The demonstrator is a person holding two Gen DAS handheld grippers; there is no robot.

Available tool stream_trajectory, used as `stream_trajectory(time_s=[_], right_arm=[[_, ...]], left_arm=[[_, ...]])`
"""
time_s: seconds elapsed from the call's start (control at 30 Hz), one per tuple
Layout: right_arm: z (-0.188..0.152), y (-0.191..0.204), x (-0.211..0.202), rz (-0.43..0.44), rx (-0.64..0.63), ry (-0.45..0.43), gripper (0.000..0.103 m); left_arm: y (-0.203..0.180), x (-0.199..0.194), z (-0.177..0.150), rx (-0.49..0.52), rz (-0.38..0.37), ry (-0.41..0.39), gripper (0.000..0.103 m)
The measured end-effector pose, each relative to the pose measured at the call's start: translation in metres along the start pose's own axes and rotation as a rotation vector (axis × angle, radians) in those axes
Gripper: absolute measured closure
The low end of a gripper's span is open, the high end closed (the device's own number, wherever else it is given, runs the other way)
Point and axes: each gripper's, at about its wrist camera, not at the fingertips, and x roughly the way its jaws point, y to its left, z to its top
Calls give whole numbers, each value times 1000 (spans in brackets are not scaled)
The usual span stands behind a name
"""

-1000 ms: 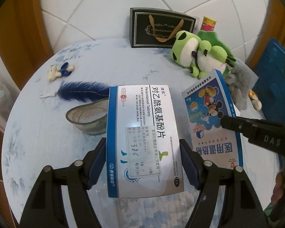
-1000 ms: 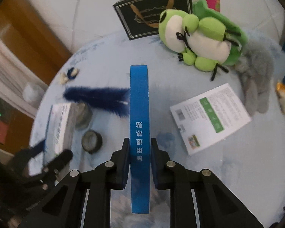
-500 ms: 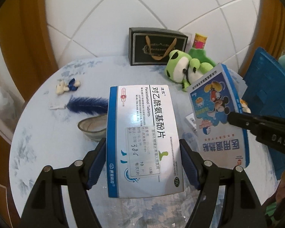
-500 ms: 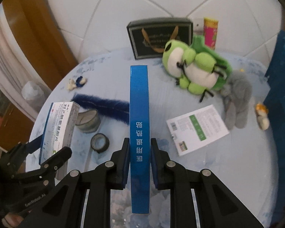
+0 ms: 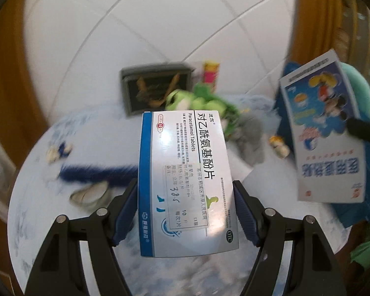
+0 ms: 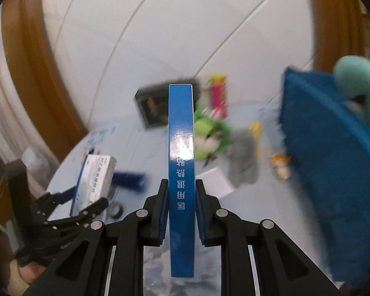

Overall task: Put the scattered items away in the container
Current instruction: 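Carry both medicine boxes up and into the blue crate, then open both grippers to drop the boxes and withdraw from the crate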

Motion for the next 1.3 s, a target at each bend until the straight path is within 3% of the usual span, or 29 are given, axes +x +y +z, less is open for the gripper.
stream_trajectory(time_s=[0.2, 0.33, 0.5, 0.67, 0.87, 0.93, 0.97, 1.03, 1.07, 1.13, 1.2, 1.3], right_arm=[[31, -104, -98, -71, 94, -180, 83], [49, -184, -174, -151, 127, -293, 83], [50, -272, -230, -276, 128, -291, 83], [32, -339, -225, -259, 170, -194, 83], [6, -394, -206, -156, 263, -115, 79], [0, -400, -205, -161, 286, -111, 61], [-4, -403, -205, -162, 301, -112, 55], [-11, -409, -209, -163, 332, -129, 29], [-14, -411, -211, -168, 342, -141, 23], [-16, -412, -214, -184, 351, -163, 6], [-19, -409, -220, -197, 356, -191, 0], [-25, -400, -227, -207, 357, -227, 0]], left_arm=[[-121, -29, 65, 92, -129, -146, 31], [-237, -48, 108, 148, -248, -211, 31], [-368, -35, 120, 218, -298, -162, 31], [-462, 0, 103, 291, -283, -44, 31], [-500, 33, 77, 345, -241, 57, 29], [-499, 35, 70, 349, -230, 62, 21], [-498, 36, 67, 350, -224, 63, 21], [-490, 36, 63, 349, -208, 52, 19], [-486, 35, 61, 347, -200, 45, 18], [-478, 32, 59, 337, -188, 28, 8], [-465, 26, 57, 321, -176, -1, 0], [-447, 17, 56, 297, -166, -32, 0]])
